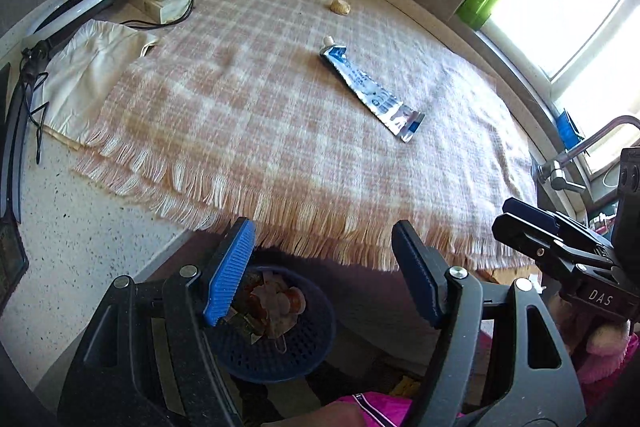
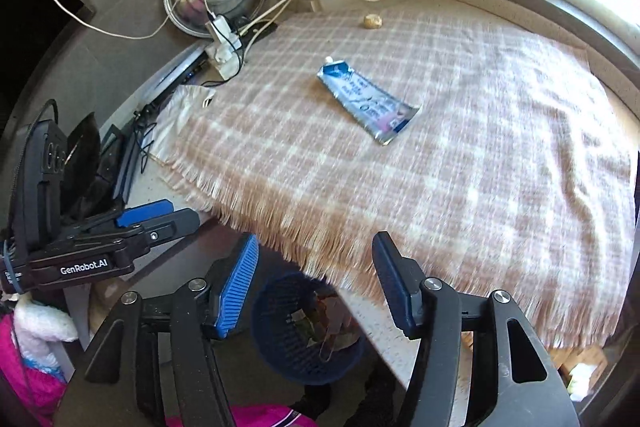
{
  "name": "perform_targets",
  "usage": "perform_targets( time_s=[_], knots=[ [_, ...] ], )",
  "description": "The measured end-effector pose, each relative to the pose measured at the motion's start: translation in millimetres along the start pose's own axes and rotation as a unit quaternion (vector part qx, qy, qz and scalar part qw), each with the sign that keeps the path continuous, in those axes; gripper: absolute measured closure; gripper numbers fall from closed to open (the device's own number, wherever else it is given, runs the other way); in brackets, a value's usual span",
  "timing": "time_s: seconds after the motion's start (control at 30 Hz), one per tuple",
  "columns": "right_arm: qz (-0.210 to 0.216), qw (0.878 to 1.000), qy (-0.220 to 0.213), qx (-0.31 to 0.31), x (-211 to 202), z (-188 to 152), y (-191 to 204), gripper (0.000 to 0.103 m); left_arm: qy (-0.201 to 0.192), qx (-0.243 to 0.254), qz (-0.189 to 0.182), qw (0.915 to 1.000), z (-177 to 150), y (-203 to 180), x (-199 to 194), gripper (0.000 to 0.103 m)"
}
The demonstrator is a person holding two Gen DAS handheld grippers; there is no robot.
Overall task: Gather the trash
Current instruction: 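Raise both tools back over the cloth toward the toothpaste tube and foil ball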
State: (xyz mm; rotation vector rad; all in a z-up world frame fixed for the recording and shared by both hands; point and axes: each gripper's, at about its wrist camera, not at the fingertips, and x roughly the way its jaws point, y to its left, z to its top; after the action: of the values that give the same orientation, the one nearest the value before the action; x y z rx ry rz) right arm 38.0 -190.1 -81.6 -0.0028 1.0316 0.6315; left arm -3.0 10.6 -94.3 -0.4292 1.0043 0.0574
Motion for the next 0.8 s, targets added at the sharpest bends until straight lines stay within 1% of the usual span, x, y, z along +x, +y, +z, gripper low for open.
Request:
perform_targets(
  time_s=[0.13,0.2,0.33,0.47,0.53,0.67,0.8],
  knots=[
    [0.001,1.0,-0.022,-0.001,-7.0,22.6,-24.0,0.042,-0.008,-0.011,0.003,0.9999,14.6,-10.3,5.6,0.03],
    [0.001,0.999,-0.037,0.002,-9.9,33.5,-35.7,0.033,-0.01,-0.019,0.003,0.9998,21.9,-14.1,9.8,0.03],
    [-0.002,0.998,-0.059,0.004,-11.3,56.2,-56.9,0.032,-0.012,-0.023,0.005,0.9996,36.9,-23.4,18.6,0.03],
    [-0.009,0.997,-0.075,-0.014,-6.8,79.9,-69.7,0.026,-0.014,-0.025,0.011,0.9995,50.7,-31.1,28.4,0.03],
    [-0.015,0.996,-0.084,-0.034,-3.6,92.5,-73.6,0.025,-0.01,-0.033,0.013,0.9993,57.0,-31.8,35.3,0.03],
    [-0.017,0.995,-0.082,-0.052,9.6,121.6,-85.2,0.025,-0.001,-0.047,0.017,0.9987,67.1,-31.5,49.8,0.03],
    [0.003,0.998,-0.052,-0.032,28.5,151.6,-103.7,0.025,0.005,-0.067,0.012,0.9977,75.4,-28.0,64.0,0.03]
  ],
)
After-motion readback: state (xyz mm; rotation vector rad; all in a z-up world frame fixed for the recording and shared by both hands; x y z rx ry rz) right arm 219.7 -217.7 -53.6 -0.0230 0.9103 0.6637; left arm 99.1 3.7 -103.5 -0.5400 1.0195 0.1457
